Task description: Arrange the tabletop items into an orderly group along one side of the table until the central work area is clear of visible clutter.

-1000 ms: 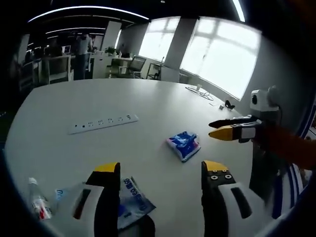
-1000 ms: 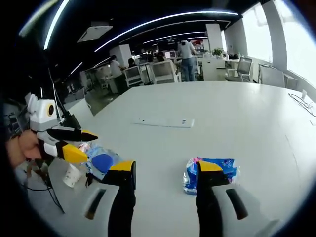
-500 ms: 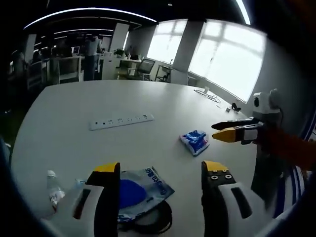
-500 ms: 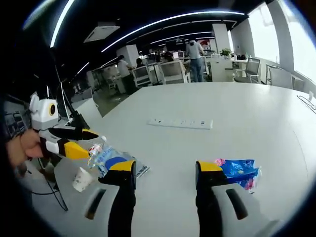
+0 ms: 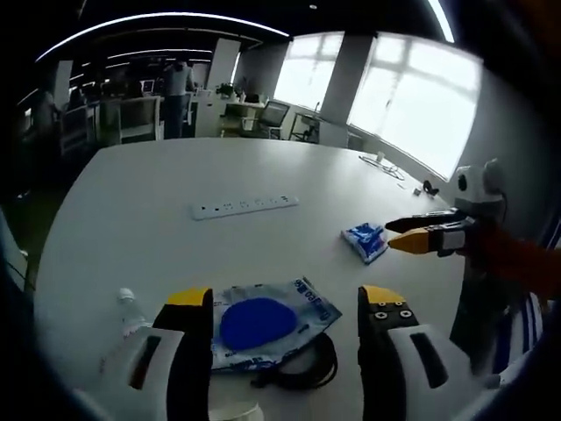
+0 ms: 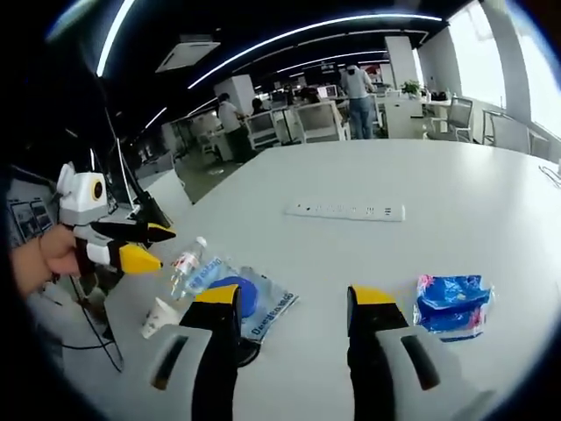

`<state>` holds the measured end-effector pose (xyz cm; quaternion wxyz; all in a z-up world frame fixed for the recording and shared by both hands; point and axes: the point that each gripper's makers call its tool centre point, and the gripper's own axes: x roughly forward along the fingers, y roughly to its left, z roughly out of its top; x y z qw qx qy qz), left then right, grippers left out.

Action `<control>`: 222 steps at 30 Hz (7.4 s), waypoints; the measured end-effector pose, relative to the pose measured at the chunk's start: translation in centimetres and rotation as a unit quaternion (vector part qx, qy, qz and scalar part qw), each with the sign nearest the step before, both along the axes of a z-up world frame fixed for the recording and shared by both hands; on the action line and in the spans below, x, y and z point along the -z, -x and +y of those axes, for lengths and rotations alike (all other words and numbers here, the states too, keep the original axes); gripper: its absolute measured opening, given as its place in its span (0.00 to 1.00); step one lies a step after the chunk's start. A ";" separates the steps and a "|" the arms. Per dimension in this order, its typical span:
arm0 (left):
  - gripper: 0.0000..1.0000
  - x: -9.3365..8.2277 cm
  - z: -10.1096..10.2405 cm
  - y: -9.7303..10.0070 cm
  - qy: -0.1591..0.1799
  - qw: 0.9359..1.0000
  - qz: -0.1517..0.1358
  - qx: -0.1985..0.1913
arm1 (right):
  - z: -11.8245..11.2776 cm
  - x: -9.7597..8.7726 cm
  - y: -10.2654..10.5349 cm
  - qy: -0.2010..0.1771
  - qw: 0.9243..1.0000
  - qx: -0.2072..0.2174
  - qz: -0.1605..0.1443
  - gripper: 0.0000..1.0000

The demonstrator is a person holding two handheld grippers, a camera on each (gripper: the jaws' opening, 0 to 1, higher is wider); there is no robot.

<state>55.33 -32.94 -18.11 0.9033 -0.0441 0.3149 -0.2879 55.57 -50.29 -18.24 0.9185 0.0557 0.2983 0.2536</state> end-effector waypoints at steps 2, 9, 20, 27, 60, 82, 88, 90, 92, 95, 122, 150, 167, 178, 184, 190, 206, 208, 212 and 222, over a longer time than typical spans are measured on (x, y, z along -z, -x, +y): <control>0.67 0.2 0.8 -0.1 -0.003 1.000 0.002 -0.004 | 0.6 0.4 0.0 -0.002 1.000 -0.003 0.004 0.47; 0.66 1.6 3.2 -0.6 -0.016 1.000 0.014 -0.014 | 2.3 2.0 0.1 -0.007 1.000 -0.010 0.020 0.47; 0.64 4.1 4.8 -2.2 -0.034 0.999 0.038 -0.011 | 3.4 4.8 -0.1 -0.008 0.999 -0.007 0.048 0.45; 0.64 5.7 5.1 -2.9 -0.042 0.998 0.053 -0.005 | 4.0 6.5 0.0 -0.010 0.998 -0.006 0.063 0.45; 0.51 12.3 5.0 -5.2 -0.098 0.982 0.159 -0.009 | 4.8 11.4 1.2 -0.036 0.992 0.020 0.122 0.38; 0.27 14.5 5.7 -4.9 -0.124 0.971 0.204 -0.014 | 6.5 12.8 2.1 -0.064 0.986 0.007 0.154 0.07; 0.09 14.7 6.1 -4.9 -0.131 0.971 0.201 -0.007 | 6.4 12.7 1.8 -0.063 0.986 0.012 0.152 0.02; 0.07 14.7 6.1 -4.8 -0.130 0.971 0.200 -0.005 | 6.4 12.7 1.8 -0.061 0.986 0.010 0.152 0.01; 0.04 14.6 6.0 -4.9 -0.130 0.972 0.198 -0.004 | 6.4 12.6 1.6 -0.058 0.987 0.009 0.151 0.01; 0.02 14.4 6.0 -4.8 -0.126 0.972 0.196 -0.005 | 6.4 12.3 1.5 -0.059 0.987 0.010 0.149 0.00; 0.00 8.8 2.5 -6.3 -0.066 0.988 0.136 -0.013 | 2.4 7.4 -1.1 -0.067 0.993 0.030 0.090 0.00; 0.00 6.8 -5.5 -8.5 -0.011 0.994 0.106 0.002 | -5.2 5.9 -3.6 -0.029 0.995 0.079 0.053 0.00; 0.00 10.0 -9.1 -8.8 -0.001 0.992 0.128 0.019 | -8.6 9.1 -3.5 0.012 0.993 0.100 0.069 0.00; 0.00 11.9 -9.7 -8.8 0.001 0.989 0.145 0.023 | -9.5 11.4 -4.0 0.016 0.990 0.109 0.086 0.00; 0.00 12.6 -9.8 -8.9 0.003 0.988 0.152 0.023 | -9.6 11.8 -4.1 0.019 0.990 0.110 0.090 0.00; 0.00 13.3 -9.8 -9.0 0.005 0.987 0.157 0.024 | -9.5 12.3 -4.1 0.021 0.989 0.109 0.095 0.00; 0.00 14.1 -10.1 -8.9 0.017 0.986 0.165 0.022 | -10.0 13.2 -4.3 0.021 0.988 0.118 0.101 0.00; 0.00 14.1 -10.0 -8.9 0.018 0.986 0.165 0.021 | -10.0 13.2 -4.3 0.023 0.988 0.117 0.101 0.00; 0.01 14.2 -10.0 -9.0 0.022 0.986 0.165 0.018 | -10.0 13.3 -4.4 0.023 0.988 0.119 0.100 0.00; 0.03 14.1 -10.0 -9.1 0.023 0.987 0.160 0.023 | -9.9 13.2 -4.3 0.022 0.987 0.122 0.100 0.01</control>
